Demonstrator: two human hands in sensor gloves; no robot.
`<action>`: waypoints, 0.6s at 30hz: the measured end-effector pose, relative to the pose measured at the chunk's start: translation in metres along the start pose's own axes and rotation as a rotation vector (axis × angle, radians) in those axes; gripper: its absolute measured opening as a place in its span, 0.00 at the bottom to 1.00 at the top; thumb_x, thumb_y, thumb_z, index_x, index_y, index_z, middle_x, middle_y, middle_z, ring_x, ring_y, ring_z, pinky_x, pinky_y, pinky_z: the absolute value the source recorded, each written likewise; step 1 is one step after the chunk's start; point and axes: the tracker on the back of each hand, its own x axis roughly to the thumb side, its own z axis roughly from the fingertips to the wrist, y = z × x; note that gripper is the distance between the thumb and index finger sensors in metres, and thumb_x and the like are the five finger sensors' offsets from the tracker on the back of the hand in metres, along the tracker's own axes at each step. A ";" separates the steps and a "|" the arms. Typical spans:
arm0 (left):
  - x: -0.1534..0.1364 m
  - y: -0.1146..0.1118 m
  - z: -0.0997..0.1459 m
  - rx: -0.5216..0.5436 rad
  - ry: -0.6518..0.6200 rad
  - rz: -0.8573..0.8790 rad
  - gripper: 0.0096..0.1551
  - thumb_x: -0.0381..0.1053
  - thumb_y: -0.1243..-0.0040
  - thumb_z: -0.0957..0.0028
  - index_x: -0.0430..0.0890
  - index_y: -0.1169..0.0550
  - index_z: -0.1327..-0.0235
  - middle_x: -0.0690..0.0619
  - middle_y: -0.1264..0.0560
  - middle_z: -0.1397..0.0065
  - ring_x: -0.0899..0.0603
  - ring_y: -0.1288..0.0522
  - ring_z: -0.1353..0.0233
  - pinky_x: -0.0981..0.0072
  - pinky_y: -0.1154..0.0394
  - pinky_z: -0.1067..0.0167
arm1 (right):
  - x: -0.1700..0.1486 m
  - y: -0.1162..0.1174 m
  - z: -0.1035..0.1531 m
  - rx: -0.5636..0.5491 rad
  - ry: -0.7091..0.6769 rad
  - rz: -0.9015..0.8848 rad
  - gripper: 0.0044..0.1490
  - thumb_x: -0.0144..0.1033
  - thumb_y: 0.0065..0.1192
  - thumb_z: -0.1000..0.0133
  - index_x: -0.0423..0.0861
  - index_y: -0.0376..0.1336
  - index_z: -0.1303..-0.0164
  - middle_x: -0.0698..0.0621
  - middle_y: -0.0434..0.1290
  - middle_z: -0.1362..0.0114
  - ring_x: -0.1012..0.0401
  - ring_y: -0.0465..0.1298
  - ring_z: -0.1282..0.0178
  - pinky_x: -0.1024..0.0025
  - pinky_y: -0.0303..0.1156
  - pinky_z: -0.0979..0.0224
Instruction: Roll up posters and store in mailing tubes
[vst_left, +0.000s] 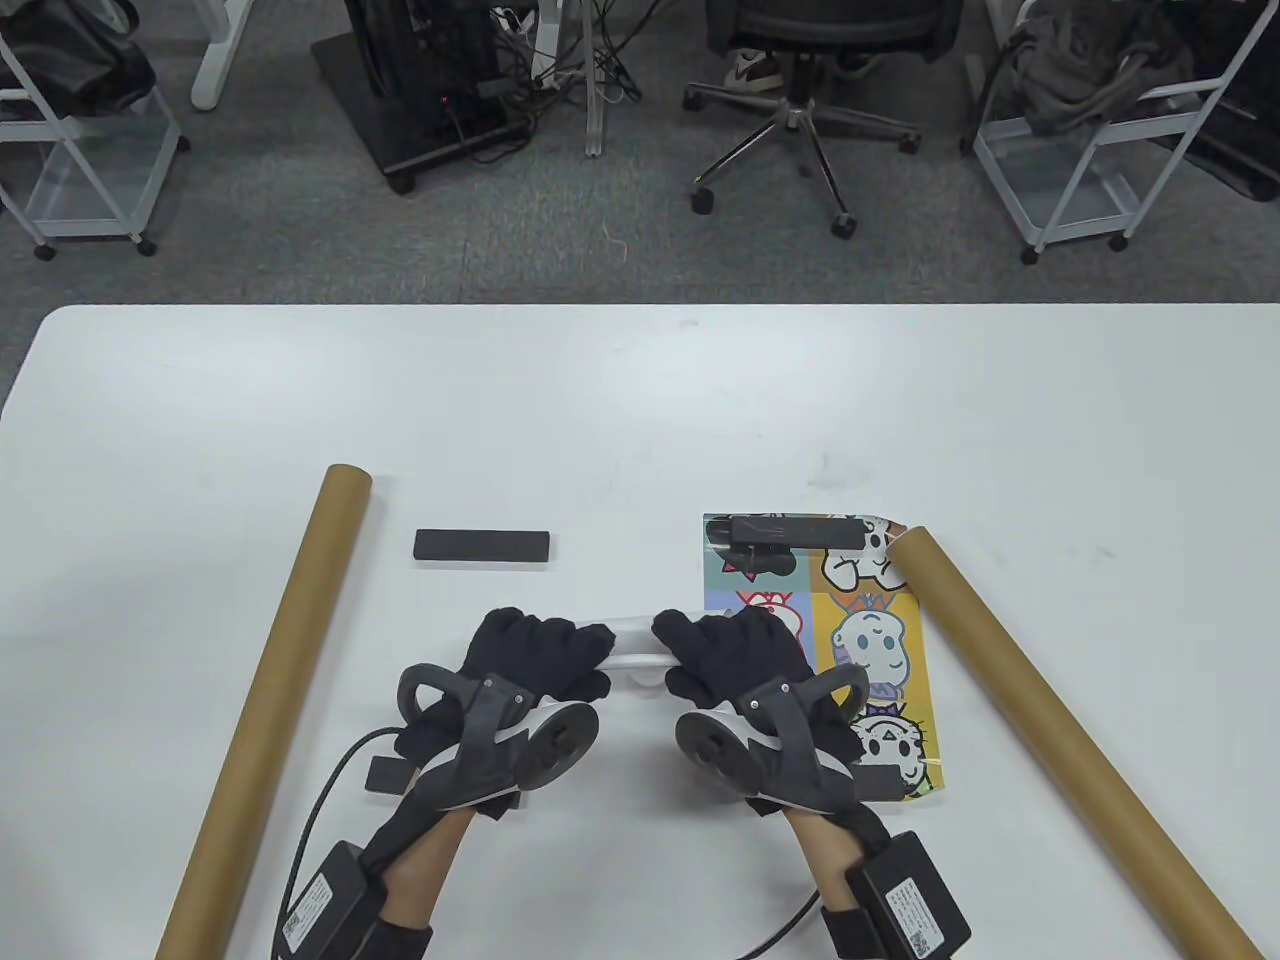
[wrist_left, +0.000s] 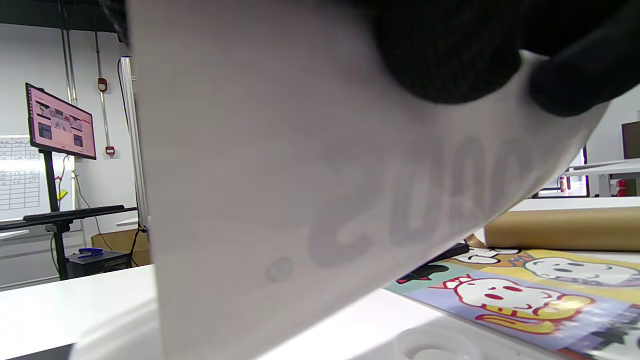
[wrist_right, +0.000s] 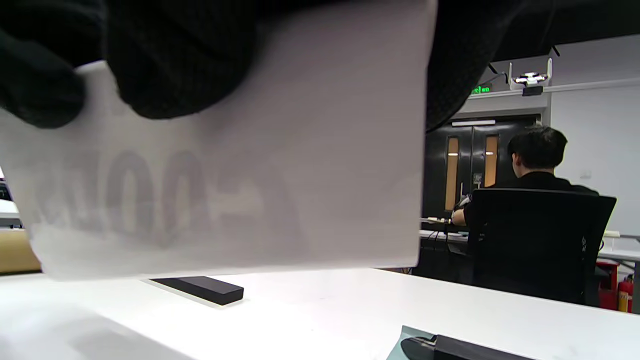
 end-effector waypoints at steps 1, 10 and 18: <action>0.000 0.000 0.000 0.000 0.000 -0.014 0.26 0.61 0.45 0.49 0.62 0.21 0.37 0.63 0.15 0.44 0.51 0.14 0.46 0.50 0.23 0.27 | 0.001 0.000 0.000 0.002 -0.006 0.016 0.34 0.44 0.65 0.55 0.50 0.67 0.37 0.56 0.81 0.44 0.56 0.85 0.49 0.49 0.76 0.31; 0.003 0.002 0.000 -0.003 -0.011 -0.139 0.25 0.62 0.32 0.56 0.63 0.22 0.44 0.65 0.19 0.47 0.51 0.18 0.49 0.49 0.24 0.26 | 0.005 0.006 -0.004 0.132 -0.020 -0.045 0.33 0.47 0.61 0.49 0.50 0.61 0.33 0.51 0.72 0.43 0.52 0.75 0.51 0.38 0.68 0.27; 0.003 -0.001 0.000 -0.040 -0.003 -0.172 0.20 0.62 0.38 0.50 0.64 0.19 0.44 0.60 0.23 0.32 0.47 0.21 0.36 0.46 0.28 0.23 | 0.005 0.005 -0.002 0.085 -0.009 -0.005 0.26 0.44 0.62 0.50 0.53 0.69 0.41 0.50 0.76 0.41 0.50 0.78 0.48 0.38 0.69 0.28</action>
